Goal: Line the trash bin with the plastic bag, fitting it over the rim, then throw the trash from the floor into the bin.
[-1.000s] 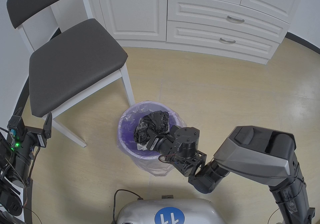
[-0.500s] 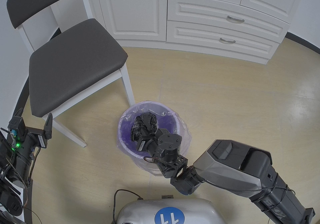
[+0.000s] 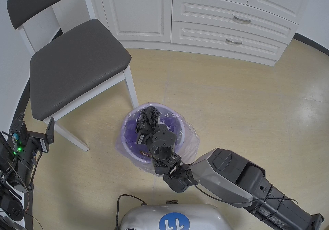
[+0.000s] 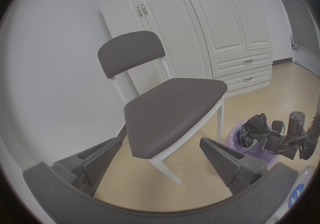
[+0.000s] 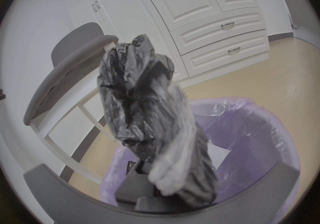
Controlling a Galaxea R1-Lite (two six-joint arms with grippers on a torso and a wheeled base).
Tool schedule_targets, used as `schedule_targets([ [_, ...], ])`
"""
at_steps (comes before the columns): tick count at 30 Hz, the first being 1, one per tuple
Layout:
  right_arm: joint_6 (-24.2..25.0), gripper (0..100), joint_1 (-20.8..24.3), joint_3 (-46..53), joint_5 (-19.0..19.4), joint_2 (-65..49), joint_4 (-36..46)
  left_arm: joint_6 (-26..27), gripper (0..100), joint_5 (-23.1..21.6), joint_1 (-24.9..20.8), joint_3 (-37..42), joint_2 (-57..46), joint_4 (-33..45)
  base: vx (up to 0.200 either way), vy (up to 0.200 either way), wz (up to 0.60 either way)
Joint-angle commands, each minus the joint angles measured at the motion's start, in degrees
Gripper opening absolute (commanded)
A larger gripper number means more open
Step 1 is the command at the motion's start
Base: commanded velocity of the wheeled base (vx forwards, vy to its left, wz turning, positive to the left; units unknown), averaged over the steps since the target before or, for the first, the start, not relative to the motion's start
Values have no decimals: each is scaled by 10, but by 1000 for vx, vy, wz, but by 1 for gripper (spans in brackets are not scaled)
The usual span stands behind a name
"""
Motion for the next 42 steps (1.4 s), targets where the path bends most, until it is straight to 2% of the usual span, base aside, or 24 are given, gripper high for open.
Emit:
schedule_targets([
  [1,-4,0,-3,-9,-4,9,0,-1,100,0,1,0,3,0,0,0,0],
  [11,-45,0,-34,119,5,-65,10,0,100,0,1,-1,-2,0,0,0,0],
  [19,-53,0,-65,121,8,-76,42,1,100,0,1,-1,-3,0,0,0,0],
  [23,-48,0,-61,120,10,-76,44,0,100,0,1,0,-3,0,0,0,0],
  [28,8,0,-36,122,10,-83,52,0,100,0,1,0,-2,0,0,0,0],
  [34,57,0,-27,122,10,-95,120,0,100,0,1,0,-2,0,0,0,0],
  [38,73,0,-23,134,10,-115,173,1,100,0,1,1,-2,0,0,0,0],
  [42,89,0,-22,134,17,-113,191,1,100,0,0,2,0,0,0,0,0],
])
